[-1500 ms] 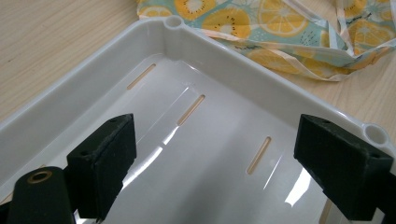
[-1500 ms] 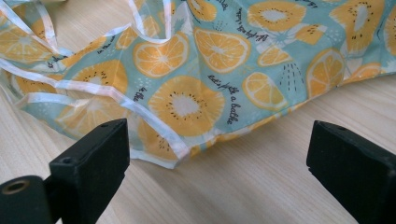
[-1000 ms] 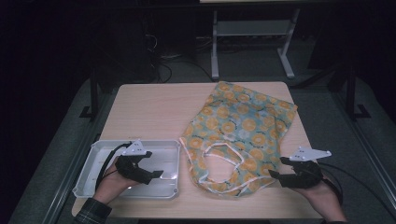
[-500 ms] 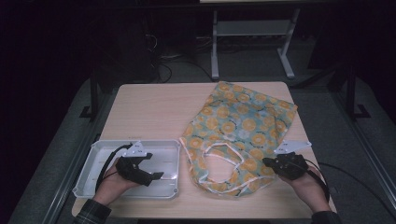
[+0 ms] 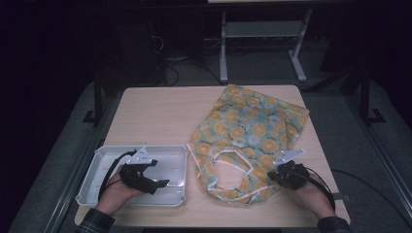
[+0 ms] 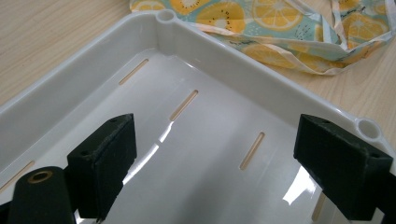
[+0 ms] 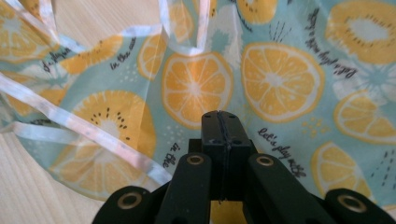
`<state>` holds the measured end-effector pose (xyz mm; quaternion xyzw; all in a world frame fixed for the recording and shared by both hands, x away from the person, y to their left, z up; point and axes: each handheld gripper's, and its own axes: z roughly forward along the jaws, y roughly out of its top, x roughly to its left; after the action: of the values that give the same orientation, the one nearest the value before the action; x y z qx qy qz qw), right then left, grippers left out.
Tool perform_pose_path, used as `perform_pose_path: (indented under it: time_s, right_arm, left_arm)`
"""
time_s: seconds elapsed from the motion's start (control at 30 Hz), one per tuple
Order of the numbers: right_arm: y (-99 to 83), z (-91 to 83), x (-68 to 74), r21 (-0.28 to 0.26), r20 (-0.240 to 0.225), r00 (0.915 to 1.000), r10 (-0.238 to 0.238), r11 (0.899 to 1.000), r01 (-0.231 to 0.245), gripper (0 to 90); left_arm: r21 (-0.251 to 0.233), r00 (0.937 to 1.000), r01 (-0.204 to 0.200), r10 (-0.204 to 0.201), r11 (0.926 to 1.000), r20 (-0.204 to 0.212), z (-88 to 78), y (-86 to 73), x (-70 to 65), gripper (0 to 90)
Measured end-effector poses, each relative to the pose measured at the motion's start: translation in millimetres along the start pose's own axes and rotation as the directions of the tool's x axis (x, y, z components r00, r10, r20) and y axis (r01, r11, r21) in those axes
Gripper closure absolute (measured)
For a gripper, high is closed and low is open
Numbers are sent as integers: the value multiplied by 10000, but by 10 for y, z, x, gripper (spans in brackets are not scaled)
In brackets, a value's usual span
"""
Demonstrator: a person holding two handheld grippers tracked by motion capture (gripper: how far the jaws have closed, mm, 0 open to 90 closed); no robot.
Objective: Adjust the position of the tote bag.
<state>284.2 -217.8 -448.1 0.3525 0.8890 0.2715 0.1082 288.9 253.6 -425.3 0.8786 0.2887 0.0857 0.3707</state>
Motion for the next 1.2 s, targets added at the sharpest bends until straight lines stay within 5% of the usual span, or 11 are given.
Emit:
perform_pose_path:
  time_s: [0.43, 0.77, 1.13, 1.2]
  right_arm:
    - [-122, -28, -75, 515, 105, 9996, 258, 9983, -263, 897]
    - [-271, -138, -191, 687, 565, 9975, 433, 9965, -472, 897]
    - [-427, -238, -408, 654, 1131, 9875, 1095, 9909, -1173, 897]
    - [-416, -252, -423, 534, 979, 9899, 1025, 9927, -1080, 897]
  left_arm:
    - [-19, 9995, -291, 291, 9996, -97, -15, 39, -20, 136]
    - [-319, 9985, -478, 486, 9984, 246, 54, 203, -96, 156]
    - [-619, 9903, -1000, 1054, 9931, 904, 244, 558, -191, 358]
    - [-440, 9837, -1204, 1251, 9918, 1295, 342, 667, -209, 527]
